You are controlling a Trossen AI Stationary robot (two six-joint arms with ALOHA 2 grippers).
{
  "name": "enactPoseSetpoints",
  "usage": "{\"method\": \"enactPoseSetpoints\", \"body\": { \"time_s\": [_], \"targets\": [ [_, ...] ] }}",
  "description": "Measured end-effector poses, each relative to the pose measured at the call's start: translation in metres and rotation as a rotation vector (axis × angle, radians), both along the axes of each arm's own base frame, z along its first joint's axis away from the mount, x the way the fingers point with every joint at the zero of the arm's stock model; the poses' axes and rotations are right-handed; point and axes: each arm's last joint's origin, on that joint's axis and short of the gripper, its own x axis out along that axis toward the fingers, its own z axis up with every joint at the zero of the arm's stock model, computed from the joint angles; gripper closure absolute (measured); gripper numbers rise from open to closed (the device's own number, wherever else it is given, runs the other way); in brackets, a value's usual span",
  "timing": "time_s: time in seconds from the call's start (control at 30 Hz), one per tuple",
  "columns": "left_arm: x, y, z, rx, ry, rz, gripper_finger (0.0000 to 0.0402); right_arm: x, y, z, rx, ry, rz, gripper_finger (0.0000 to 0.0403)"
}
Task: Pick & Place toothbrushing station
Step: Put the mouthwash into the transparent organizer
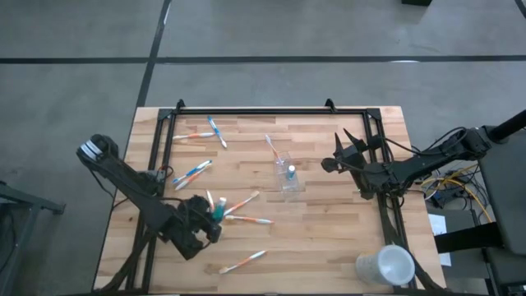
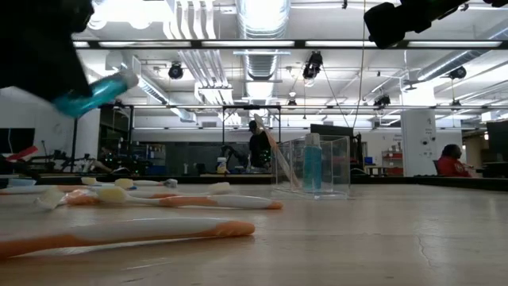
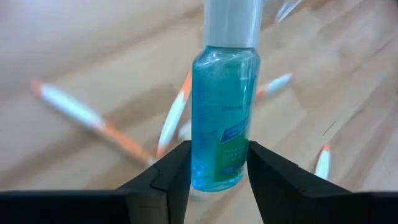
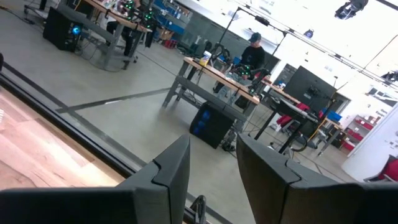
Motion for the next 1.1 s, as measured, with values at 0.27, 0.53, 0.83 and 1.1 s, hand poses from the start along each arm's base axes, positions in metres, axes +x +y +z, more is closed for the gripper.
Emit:
{"method": "enactPoseSetpoints", "body": {
  "time_s": [0.27,0.53,0.83,1.1],
  "targets": [
    [0.000,0.007,0.014,0.150,-0.065,-0.104,0.0249,0.000,0.000,0.000,0.000,0.000,0.000,0.0278],
    [0.011,0.009,0.022,0.348,-0.101,-0.248,0.0249,0.000,0.000,0.000,0.000,0.000,0.000,0.0278],
    [0.026,0.029,0.023,0.419,-0.060,-0.222,0.0249,0.000,0.000,0.000,0.000,0.001,0.000,0.0278],
    [0.031,0.035,0.024,0.435,-0.057,-0.213,0.0249,0.000,0.000,0.000,-0.049,0.139,0.001,0.0278]
  ]
}}
